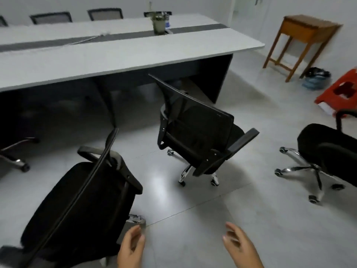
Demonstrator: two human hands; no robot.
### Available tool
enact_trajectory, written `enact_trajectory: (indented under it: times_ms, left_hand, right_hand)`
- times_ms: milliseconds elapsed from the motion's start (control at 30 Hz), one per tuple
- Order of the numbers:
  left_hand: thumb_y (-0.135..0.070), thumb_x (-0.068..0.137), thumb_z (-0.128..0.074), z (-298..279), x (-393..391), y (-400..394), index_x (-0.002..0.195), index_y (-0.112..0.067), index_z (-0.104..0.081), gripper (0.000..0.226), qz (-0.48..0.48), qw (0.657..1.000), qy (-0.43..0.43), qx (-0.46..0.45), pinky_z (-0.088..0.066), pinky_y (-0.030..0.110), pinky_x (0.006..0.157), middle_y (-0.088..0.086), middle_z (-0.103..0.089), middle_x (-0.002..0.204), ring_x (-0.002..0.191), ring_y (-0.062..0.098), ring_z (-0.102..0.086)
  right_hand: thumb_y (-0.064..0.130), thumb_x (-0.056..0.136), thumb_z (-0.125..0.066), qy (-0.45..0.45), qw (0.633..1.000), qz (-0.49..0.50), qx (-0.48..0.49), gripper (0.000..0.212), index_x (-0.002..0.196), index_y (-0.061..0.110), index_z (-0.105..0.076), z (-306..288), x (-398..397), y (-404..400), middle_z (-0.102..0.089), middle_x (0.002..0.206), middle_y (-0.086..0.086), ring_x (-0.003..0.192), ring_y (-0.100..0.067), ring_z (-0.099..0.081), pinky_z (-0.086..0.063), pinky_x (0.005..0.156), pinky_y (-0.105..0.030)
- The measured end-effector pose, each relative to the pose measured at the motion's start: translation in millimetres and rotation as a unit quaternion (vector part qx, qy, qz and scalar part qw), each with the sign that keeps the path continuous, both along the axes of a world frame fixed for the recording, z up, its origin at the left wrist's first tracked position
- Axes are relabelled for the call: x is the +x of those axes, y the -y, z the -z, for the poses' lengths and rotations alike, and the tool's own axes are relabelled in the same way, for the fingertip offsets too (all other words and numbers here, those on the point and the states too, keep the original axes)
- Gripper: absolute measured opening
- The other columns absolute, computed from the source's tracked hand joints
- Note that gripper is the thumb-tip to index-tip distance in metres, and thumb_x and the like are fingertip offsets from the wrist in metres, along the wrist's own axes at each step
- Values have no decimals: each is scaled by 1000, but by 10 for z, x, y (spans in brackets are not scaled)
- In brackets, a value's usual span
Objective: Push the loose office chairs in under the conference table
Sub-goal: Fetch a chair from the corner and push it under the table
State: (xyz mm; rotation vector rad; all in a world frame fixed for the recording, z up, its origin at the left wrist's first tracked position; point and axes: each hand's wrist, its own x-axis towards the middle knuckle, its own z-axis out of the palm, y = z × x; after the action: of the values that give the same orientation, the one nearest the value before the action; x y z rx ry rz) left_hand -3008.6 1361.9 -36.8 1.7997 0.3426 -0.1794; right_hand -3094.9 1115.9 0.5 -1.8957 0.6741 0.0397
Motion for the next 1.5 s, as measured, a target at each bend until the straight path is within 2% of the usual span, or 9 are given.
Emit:
enact_trajectory:
  times_ms: [100, 300, 633, 767, 833, 933, 1033, 1267, 1500]
  left_hand:
    - [4, 80, -60, -105, 10, 89, 87, -22, -54, 27, -76, 997, 13, -5, -40, -5, 66, 8, -59, 93, 84, 7, -59]
    - [7, 86, -47, -553, 147, -163, 108, -4, -50, 25, -222, 972, 74, -5, -44, -1, 65, 11, -54, 106, 85, -3, -58]
    - [-48, 84, -31, -761, 820, -1240, 108, -14, -62, 51, -117, 882, 46, 454, -45, 26, 78, -2, -63, 107, 101, 16, -59]
    - [-61, 79, -27, -609, 838, -1415, 66, -24, -67, 56, -52, 846, 24, 530, -37, 16, 37, -13, -61, 57, 51, 6, -58]
    - [-64, 70, -32, -536, 865, -1552, 61, -25, -67, 52, -50, 832, 54, 550, -37, 13, 37, -14, -60, 54, 47, 5, -57]
    - [-65, 71, -32, -503, 893, -1875, 60, -26, -67, 53, -47, 811, 80, 577, -38, 14, 39, -15, -60, 54, 47, 4, -56]
    - [-68, 84, -15, -517, 876, -2261, 61, -29, -67, 68, -61, 808, 111, 576, -35, 11, 52, -19, -62, 59, 54, -2, -54]
    - [-74, 78, -13, -538, 1046, -2766, 66, -29, -66, 70, -79, 810, 87, 574, -27, 17, 67, -21, -64, 64, 69, -4, -49]
    - [-76, 77, -9, -530, 1593, -2960, 58, -35, -64, 71, -105, 809, 87, 572, -16, 6, 65, -24, -58, 55, 63, -5, -47]
  right_hand:
    - [5, 82, -60, 17, 990, -138, 6, 42, 103, 39, -48, 5, 620, 217, -53, 105, -4, 97, -13, -55, -43, 86, -24]
    - [19, 84, -59, 85, 947, -308, -38, 35, 118, 18, -48, -151, 1718, -260, -47, 113, 5, 109, -15, -48, -33, 88, -18]
    - [72, 65, -29, 234, 717, -568, -328, 87, 130, 16, -44, -366, 3326, -2008, -39, 141, -6, 137, -27, -21, -2, 109, -50]
    - [82, 71, -12, 320, 622, -580, -418, 85, 82, 21, -70, -259, 3718, -2084, -68, 77, 5, 84, -20, -66, -29, 102, -50]
    - [80, 73, -11, 347, 612, -583, -406, 83, 65, 20, -68, -219, 3798, -2161, -60, 57, 8, 55, -15, -61, -48, 80, -33]
    - [82, 71, -11, 344, 596, -612, -389, 79, 49, 23, -58, -226, 3774, -2361, -42, 45, 10, 39, -10, -46, -26, 38, -16]
    - [80, 63, -30, 341, 605, -604, -391, 63, 41, 26, -53, -200, 3671, -2585, -40, 41, 7, 36, -8, -44, -8, 39, -11]
    - [67, 55, -44, 385, 643, -548, -373, 52, 37, 19, -49, -44, 3502, -3040, -43, 41, 2, 36, -16, -46, -31, 35, -17]
    - [67, 82, -24, 485, 643, -470, -361, 70, 39, 18, -49, 93, 4045, -3243, -43, 41, 1, 38, -16, -46, -25, 52, -27]
